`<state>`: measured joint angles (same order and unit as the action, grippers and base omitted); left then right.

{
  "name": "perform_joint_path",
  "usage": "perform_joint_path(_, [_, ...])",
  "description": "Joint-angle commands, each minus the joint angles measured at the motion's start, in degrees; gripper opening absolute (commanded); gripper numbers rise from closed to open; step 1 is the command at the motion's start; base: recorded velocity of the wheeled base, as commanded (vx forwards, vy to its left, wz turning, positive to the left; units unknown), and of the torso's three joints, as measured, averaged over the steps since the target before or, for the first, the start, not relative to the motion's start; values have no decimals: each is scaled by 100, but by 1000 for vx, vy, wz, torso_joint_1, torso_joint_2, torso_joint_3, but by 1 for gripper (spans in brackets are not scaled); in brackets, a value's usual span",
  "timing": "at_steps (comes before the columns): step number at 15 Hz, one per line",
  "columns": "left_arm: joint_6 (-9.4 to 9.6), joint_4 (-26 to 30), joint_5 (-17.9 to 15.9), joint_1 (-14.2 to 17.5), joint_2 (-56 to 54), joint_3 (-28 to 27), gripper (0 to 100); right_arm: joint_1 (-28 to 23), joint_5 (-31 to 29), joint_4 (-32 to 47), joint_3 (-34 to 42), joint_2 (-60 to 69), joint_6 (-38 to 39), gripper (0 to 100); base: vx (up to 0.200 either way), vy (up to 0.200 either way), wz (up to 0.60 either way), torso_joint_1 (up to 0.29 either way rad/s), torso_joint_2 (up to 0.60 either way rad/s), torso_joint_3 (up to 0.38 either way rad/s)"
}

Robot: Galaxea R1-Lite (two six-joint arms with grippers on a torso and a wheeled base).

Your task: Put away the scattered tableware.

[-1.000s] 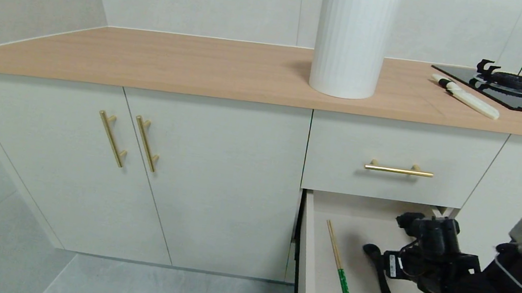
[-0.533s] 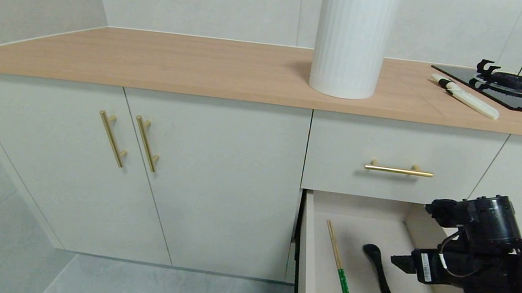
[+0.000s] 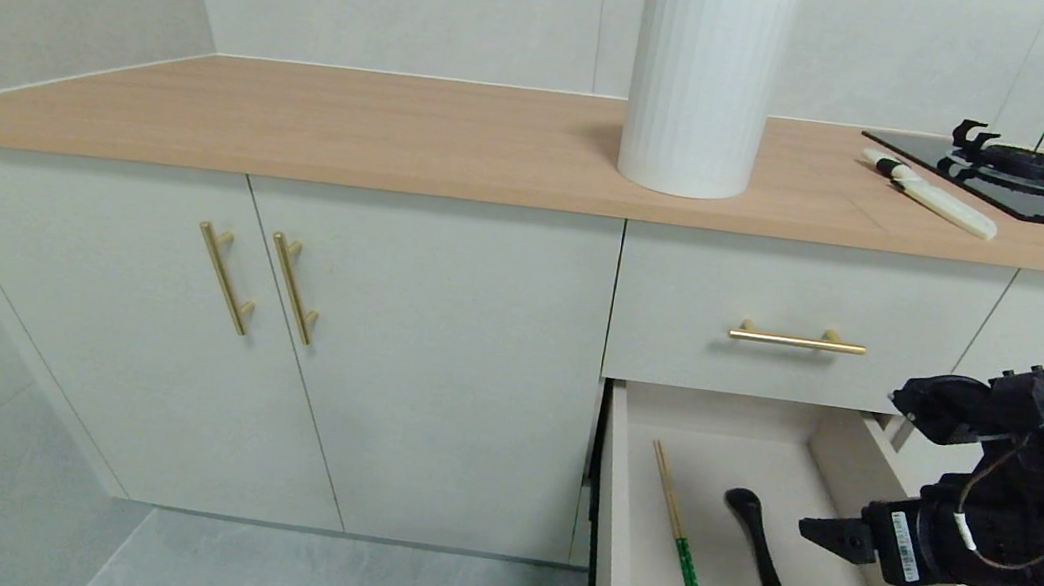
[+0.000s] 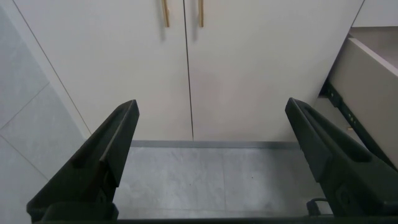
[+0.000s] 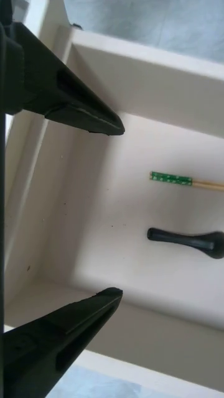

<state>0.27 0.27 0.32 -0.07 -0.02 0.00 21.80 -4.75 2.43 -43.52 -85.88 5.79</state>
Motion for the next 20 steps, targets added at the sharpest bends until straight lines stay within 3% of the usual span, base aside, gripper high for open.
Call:
perform_joint_path(1, [0,0,3,-1,2,0,100,53,1,4,10,133,1,100,0,0,0,0,0,0])
perform_joint_path(6, [0,0,3,-1,2,0,100,88,-8,74,19,133,-8,100,0,0,0,0,0,0])
perform_joint_path(15, [0,0,3,-1,2,0,100,141,-8,258,116,133,-289,100,-200,0,0,3,4,2])
perform_joint_path(20, [-9,0,3,-1,2,0,100,360,10,707,116,-104,-324,100,0,0,0,0,0,0])
